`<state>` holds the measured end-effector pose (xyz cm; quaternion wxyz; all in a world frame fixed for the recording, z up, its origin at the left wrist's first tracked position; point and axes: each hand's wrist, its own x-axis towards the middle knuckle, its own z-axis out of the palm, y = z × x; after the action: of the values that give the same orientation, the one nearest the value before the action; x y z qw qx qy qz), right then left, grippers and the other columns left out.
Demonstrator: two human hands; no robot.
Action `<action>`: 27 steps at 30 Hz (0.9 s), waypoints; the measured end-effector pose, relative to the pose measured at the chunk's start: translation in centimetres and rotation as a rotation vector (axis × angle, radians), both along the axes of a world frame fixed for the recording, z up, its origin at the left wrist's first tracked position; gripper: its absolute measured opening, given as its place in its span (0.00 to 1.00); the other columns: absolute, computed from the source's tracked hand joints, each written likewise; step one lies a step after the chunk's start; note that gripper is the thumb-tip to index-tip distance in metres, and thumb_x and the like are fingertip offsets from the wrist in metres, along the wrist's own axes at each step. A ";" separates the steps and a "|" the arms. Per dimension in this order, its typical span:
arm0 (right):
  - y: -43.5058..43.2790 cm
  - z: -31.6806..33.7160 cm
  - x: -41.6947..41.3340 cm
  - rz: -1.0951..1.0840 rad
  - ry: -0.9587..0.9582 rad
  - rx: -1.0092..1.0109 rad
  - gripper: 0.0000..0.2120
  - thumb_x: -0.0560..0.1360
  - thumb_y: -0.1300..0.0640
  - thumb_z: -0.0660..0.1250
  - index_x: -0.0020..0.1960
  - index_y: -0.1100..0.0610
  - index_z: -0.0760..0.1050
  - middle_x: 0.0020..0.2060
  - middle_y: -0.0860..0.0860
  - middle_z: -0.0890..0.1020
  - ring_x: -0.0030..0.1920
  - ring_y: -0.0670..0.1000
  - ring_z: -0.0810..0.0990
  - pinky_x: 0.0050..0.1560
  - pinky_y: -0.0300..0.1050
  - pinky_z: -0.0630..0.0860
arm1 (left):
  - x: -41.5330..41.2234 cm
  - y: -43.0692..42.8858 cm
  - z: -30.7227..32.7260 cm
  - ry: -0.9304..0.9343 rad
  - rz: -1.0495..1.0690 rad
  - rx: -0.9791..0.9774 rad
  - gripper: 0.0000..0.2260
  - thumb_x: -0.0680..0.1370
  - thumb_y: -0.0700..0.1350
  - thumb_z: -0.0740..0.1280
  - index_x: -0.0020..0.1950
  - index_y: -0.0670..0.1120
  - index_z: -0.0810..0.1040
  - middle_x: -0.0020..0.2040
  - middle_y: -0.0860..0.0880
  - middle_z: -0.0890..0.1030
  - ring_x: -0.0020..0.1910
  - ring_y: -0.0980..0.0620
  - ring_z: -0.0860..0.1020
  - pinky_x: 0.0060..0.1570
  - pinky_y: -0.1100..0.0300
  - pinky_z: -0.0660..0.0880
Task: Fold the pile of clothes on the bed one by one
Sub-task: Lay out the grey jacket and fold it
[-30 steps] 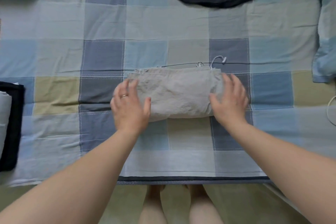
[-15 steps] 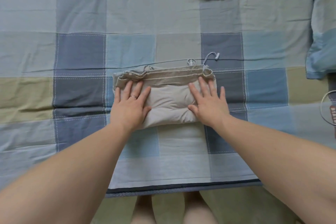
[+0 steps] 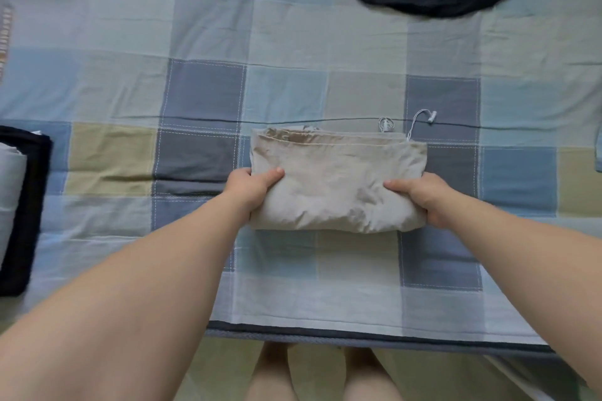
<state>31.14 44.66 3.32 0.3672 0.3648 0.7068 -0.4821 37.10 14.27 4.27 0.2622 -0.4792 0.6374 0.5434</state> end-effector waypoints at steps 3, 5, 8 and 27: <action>-0.9 4.3 -0.6 0.017 0.025 -0.046 0.12 0.73 0.66 0.75 0.53 0.56 0.79 0.52 0.56 0.85 0.46 0.57 0.85 0.44 0.50 0.81 | 0.4 -0.8 3.8 0.025 0.030 0.066 0.16 0.75 0.47 0.76 0.59 0.42 0.80 0.55 0.44 0.84 0.49 0.44 0.83 0.50 0.54 0.78; -2.3 9.0 -1.5 0.054 0.054 -0.087 0.12 0.73 0.65 0.74 0.55 0.56 0.79 0.51 0.56 0.85 0.47 0.57 0.85 0.43 0.51 0.81 | 0.9 -1.9 8.1 0.066 0.096 0.082 0.13 0.77 0.45 0.75 0.59 0.42 0.80 0.55 0.43 0.84 0.50 0.44 0.83 0.50 0.54 0.78; -5.0 17.6 -2.3 0.148 0.099 -0.124 0.14 0.74 0.64 0.74 0.57 0.56 0.78 0.50 0.56 0.85 0.47 0.58 0.85 0.43 0.51 0.81 | 2.6 -4.0 16.1 0.128 0.208 0.096 0.14 0.77 0.43 0.74 0.61 0.42 0.79 0.54 0.44 0.84 0.48 0.45 0.83 0.46 0.55 0.79; -34.7 53.2 7.1 0.817 0.628 -0.334 0.13 0.77 0.69 0.67 0.57 0.55 0.76 0.44 0.46 0.80 0.42 0.45 0.77 0.35 0.37 0.72 | 24.7 -23.4 47.3 0.515 0.822 -0.164 0.19 0.77 0.48 0.75 0.65 0.45 0.78 0.55 0.41 0.85 0.51 0.38 0.84 0.56 0.39 0.79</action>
<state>38.24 9.92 56.53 0.3487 -0.1646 0.7806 -0.4918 61.81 -9.11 51.55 -0.1784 -0.5601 0.4804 0.6508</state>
